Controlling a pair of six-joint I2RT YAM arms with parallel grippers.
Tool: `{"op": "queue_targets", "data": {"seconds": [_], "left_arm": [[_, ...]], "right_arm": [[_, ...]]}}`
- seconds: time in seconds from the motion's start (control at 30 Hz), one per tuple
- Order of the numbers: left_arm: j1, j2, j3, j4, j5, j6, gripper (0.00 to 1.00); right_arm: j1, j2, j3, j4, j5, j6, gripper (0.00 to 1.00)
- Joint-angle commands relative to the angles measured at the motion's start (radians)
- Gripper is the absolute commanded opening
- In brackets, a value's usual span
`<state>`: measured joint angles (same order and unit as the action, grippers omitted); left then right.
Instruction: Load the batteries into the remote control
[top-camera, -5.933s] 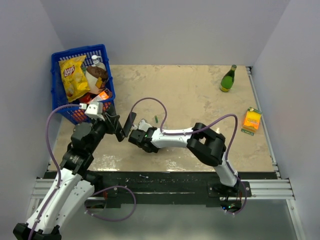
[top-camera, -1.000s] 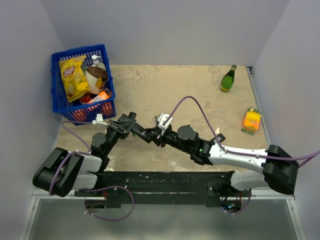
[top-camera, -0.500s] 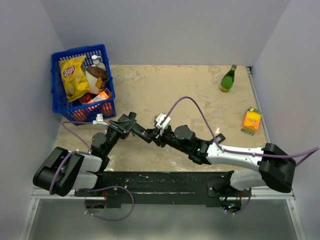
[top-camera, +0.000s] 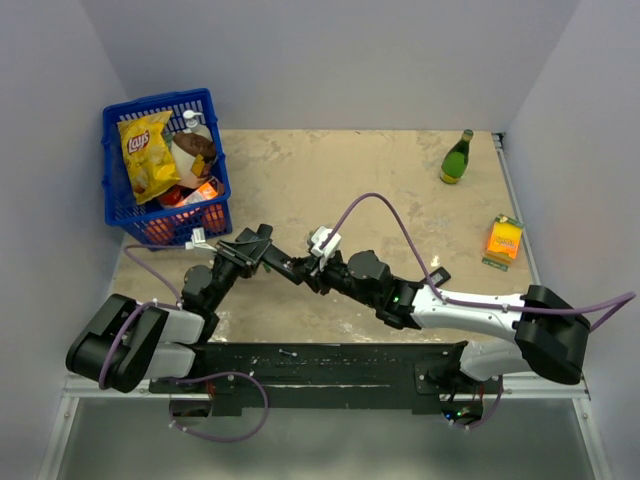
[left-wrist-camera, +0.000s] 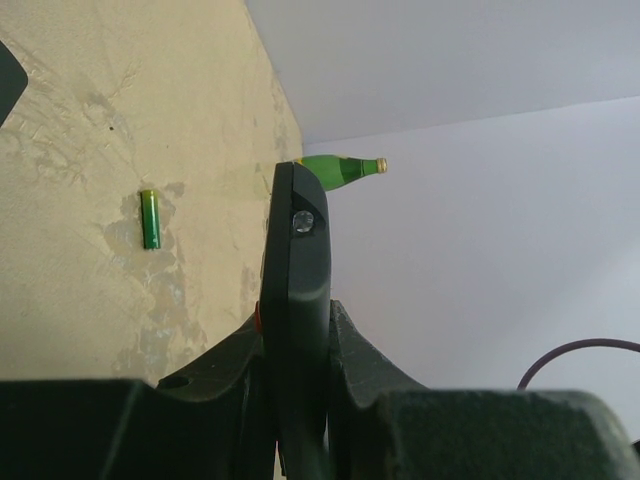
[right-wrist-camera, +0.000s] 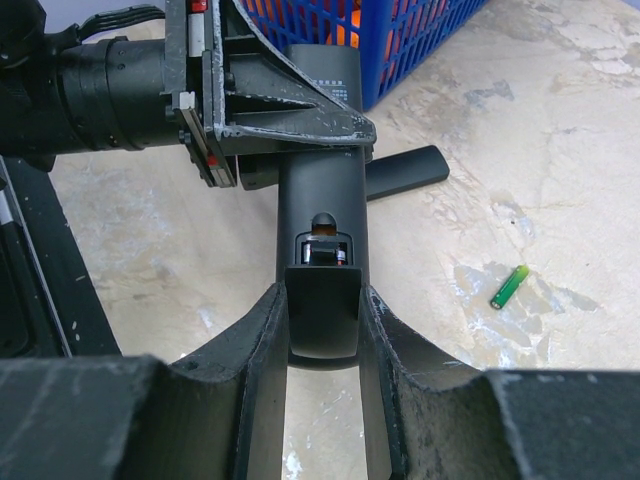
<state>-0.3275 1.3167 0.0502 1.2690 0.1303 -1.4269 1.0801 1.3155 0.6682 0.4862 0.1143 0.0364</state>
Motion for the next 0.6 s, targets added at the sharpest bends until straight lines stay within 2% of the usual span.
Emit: {"op": "queue_targets", "data": {"seconds": [0.0,0.57], "left_arm": [[0.004,0.006,-0.339,0.463,-0.014,-0.033,0.0],[0.004,0.006,-0.339,0.5,0.0,-0.063,0.0]], "right_arm": [[0.004,-0.004,0.024,0.038,0.018,0.008,0.0],[0.004,0.025,0.037,0.022,0.025,0.0,0.0]]}}
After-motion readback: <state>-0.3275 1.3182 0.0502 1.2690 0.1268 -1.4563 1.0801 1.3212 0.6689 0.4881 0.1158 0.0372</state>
